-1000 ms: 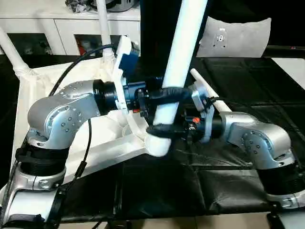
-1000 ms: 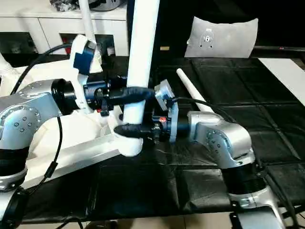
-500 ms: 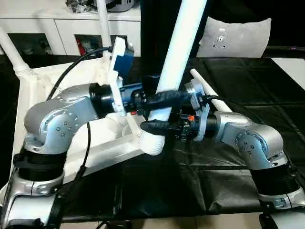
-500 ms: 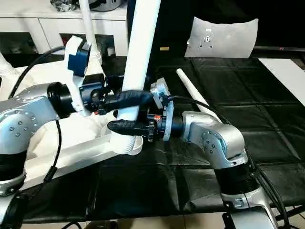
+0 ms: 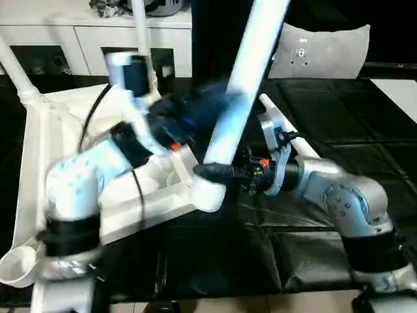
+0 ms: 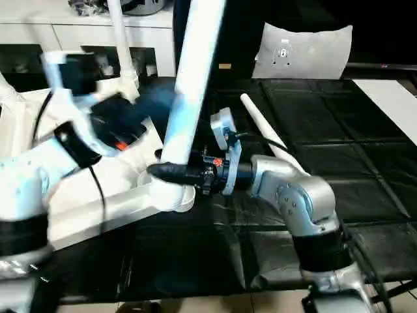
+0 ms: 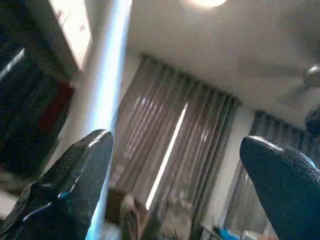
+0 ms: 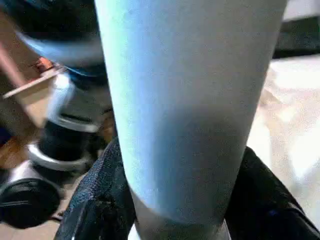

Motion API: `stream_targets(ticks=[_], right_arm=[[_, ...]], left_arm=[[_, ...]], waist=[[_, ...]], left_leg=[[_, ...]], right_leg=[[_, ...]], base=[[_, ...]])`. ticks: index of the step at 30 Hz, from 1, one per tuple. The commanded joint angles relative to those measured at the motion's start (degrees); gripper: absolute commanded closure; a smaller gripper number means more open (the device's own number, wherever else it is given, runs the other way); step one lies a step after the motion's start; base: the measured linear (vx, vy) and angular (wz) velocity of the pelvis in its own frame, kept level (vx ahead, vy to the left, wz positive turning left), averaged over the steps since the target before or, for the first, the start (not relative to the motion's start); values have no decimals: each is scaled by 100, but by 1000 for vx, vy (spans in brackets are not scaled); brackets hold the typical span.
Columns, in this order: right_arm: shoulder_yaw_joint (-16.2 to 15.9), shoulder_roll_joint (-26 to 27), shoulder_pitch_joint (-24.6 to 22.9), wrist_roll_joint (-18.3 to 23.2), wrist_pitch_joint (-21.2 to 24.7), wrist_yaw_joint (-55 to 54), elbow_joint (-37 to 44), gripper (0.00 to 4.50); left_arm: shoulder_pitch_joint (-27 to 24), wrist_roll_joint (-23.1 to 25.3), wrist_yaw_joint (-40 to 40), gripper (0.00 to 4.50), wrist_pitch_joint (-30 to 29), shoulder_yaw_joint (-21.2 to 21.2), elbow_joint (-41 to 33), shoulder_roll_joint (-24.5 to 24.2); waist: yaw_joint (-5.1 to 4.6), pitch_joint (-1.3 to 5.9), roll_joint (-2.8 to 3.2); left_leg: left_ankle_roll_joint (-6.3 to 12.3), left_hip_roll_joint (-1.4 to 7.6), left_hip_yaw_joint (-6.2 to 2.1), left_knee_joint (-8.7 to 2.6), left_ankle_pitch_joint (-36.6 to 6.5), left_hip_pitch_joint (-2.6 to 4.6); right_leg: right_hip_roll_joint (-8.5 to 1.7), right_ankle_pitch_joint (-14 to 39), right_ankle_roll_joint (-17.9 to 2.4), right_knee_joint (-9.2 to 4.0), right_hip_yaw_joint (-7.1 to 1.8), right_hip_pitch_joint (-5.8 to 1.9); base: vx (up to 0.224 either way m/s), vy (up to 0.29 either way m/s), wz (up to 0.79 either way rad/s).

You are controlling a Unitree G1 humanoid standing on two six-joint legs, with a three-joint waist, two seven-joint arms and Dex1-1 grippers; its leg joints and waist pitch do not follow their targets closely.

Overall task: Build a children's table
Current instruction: Pick table leg

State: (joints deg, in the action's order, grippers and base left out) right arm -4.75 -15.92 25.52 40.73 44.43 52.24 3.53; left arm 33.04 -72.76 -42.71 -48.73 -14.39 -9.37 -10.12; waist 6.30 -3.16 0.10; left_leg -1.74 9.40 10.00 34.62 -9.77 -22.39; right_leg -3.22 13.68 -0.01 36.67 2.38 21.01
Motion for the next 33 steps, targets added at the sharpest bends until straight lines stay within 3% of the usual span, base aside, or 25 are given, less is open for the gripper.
stream_targets(ticks=[1, 2, 4, 5, 8, 10, 11, 14, 18, 21, 26, 33], right_arm=[[154, 21, 27, 7, -12, -118, 85, 257], [135, 49, -14, -94, -107, -225, 111, 257], [-192, 59, -70, -884, -678, -656, -13, 257], [-192, 59, -70, -884, -678, -656, -13, 257], [-303, 316, -85, -1381, -1217, -1134, -219, 258], [-299, 441, -91, -1432, -1355, -1307, -246, 258], [-299, 441, -91, -1432, -1355, -1307, -246, 258], [-355, 544, -101, -1571, -1517, -1481, -277, 258], [-406, 618, -129, -1782, -1705, -1618, -341, 258], [-429, 646, -151, -1940, -1804, -1704, -399, 258], [-424, 626, -108, -2120, -1873, -1955, -615, 258], [-374, 622, -97, -2240, -1928, -2012, -699, 259]], left_arm=[[-20, -111, 124, 0, 26, -88, -92, 26], [-78, 24, 160, 0, 11, -110, -123, -9], [-214, 1029, 499, 0, 102, 42, -4, -211], [-214, 1029, 499, 0, 102, 42, -4, -211], [-273, 2186, 1343, 0, 525, 352, 334, -409], [-234, 2387, 1851, 0, 727, 393, 522, -426], [-234, 2387, 1851, 0, 727, 393, 522, -426], [-114, 3022, 2370, 0, 766, 631, 679, -576], [-35, 3321, 2347, 0, 576, 918, 385, -500], [-21, 3271, 2336, 0, 459, 1094, 75, -429], [-62, 2965, 2527, 0, 206, 1385, -509, -348], [-75, 3206, 2392, 0, 165, 1672, -768, -217]], waist=[[-37, 363, -3], [-39, 362, 5], [-85, 338, 17], [-92, 338, 15], [-154, 341, 7], [-156, 353, 16], [-154, 369, 25], [-156, 396, 38], [-143, 393, 48], [-148, 381, 52], [-166, 366, 74], [-188, 368, 77]], left_leg=[[-248, 339, -115, -410, -994, 149], [-255, 336, -118, -411, -1008, 152], [-350, 349, -129, -439, -1087, 146], [-400, 354, -135, -445, -1129, 160], [-475, 349, -154, -465, -1248, 160], [-461, 352, -164, -464, -1233, 162], [-433, 353, -164, -456, -1122, 164], [-321, 346, -153, -428, -798, 151], [-264, 349, -136, -416, -746, 153], [-318, 359, -136, -426, -829, 147], [-346, 352, -139, -427, -991, 147], [-319, 345, -144, -422, -979, 142]], right_leg=[[-459, 548, -1181, -456, -271, -183], [-458, 597, -1142, -457, -272, -182], [-462, 831, -938, -486, -285, -157], [-463, 935, -858, -499, -287, -149], [-466, 1097, -647, -515, -300, -145], [-465, 962, -665, -502, -296, -157], [-459, 713, -732, -480, -287, -166], [-439, -37, -867, -414, -274, -179], [-457, -189, -1014, -409, -268, -174], [-465, -130, -1138, -407, -264, -180], [-461, 160, -1116, -429, -270, -184], [-435, 138, -1044, -444, -271, -186]], base=[[0, 0, 0], [0, 0, 0], [0, 0, 0], [0, 0, 0], [0, 0, 0], [0, 0, 0], [0, 0, 0], [0, 0, 0], [0, 0, 0], [0, 0, 0], [0, 0, 0], [0, 0, 0]])
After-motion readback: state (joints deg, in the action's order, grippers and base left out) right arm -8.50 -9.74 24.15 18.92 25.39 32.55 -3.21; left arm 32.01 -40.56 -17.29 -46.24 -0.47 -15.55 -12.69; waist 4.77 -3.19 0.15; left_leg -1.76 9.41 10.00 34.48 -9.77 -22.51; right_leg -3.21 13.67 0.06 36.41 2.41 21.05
